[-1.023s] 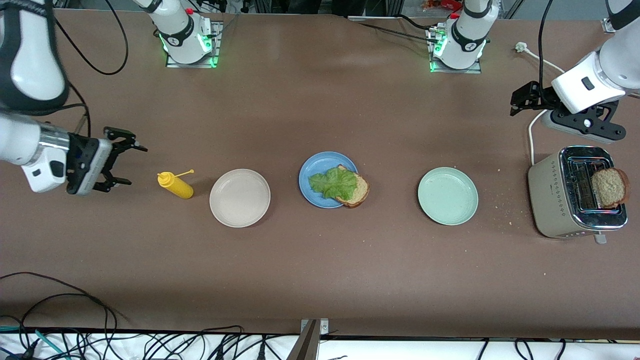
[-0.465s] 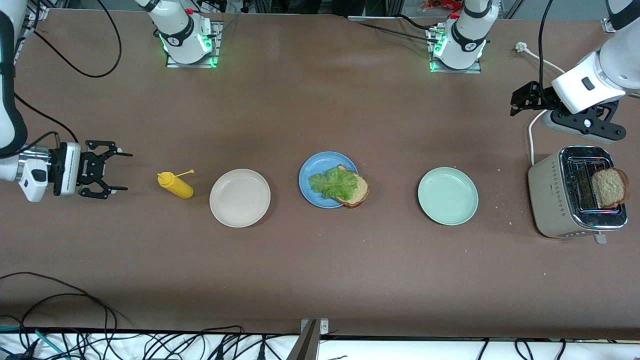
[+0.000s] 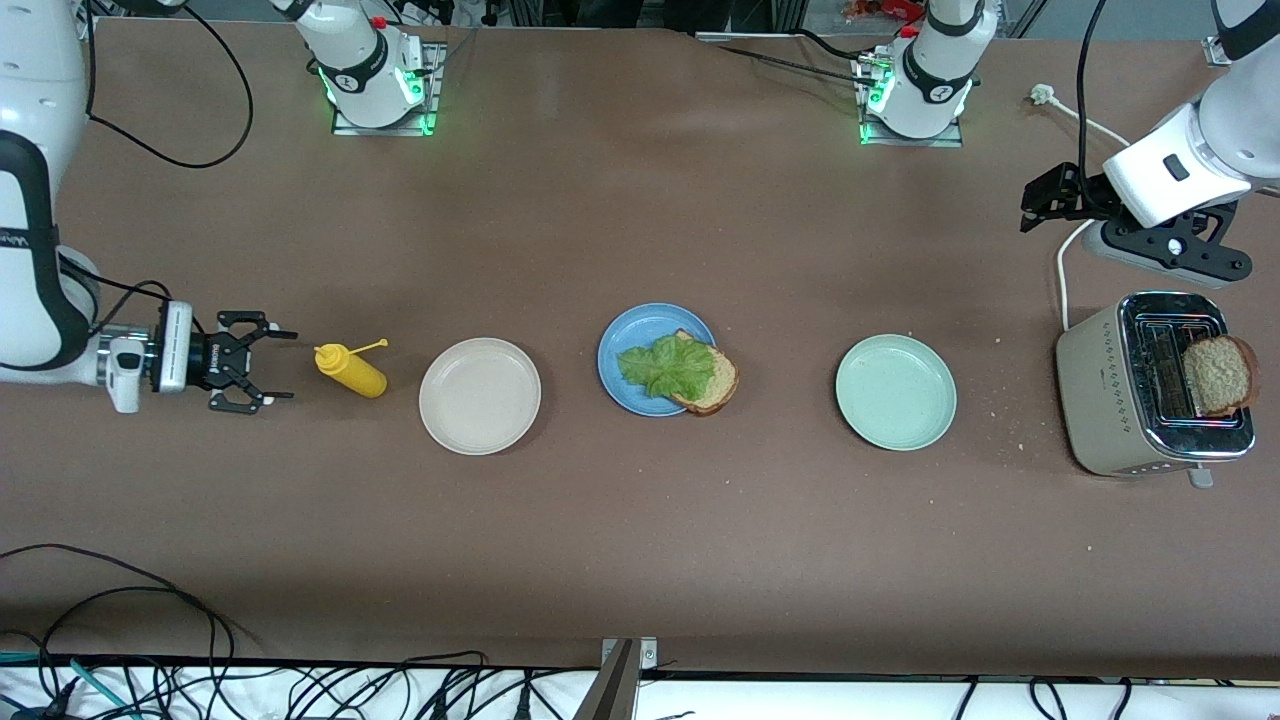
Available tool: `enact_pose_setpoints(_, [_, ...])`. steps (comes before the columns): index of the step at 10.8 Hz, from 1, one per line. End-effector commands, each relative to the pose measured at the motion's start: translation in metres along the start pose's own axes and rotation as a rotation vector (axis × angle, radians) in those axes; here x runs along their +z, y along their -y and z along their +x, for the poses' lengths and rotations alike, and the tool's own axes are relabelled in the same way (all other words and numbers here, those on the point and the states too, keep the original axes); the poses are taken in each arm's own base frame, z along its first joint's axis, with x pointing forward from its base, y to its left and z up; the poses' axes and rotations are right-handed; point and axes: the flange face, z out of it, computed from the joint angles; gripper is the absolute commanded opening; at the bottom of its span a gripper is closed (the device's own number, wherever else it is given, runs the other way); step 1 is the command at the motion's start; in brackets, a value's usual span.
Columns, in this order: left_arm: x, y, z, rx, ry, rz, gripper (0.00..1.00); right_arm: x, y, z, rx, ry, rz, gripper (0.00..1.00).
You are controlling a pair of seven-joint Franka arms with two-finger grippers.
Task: Make sandwich in blue plate with both arms
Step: 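Grasp the yellow squeeze bottle with the right gripper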
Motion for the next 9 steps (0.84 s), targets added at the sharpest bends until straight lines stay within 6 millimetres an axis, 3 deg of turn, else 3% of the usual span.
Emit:
enact_pose_setpoints(1, [-0.005, -0.001, 0.000, -0.009, -0.009, -0.017, 1.00, 0.022, -0.002, -0.015, -0.034, -0.057, 0.013, 1.00])
enact_pose_setpoints(3, [-0.005, -0.001, 0.000, -0.009, -0.008, -0.017, 1.00, 0.052, -0.002, -0.033, -0.049, -0.103, 0.022, 1.00])
enact_pose_setpoints(8, [-0.005, -0.001, 0.000, -0.009, -0.009, -0.017, 1.00, 0.115, -0.006, -0.041, -0.059, -0.175, 0.042, 1.00])
enact_pose_setpoints(9, [-0.005, -0.001, 0.000, -0.009, -0.009, -0.017, 1.00, 0.119, -0.008, -0.037, -0.060, -0.181, 0.038, 0.89])
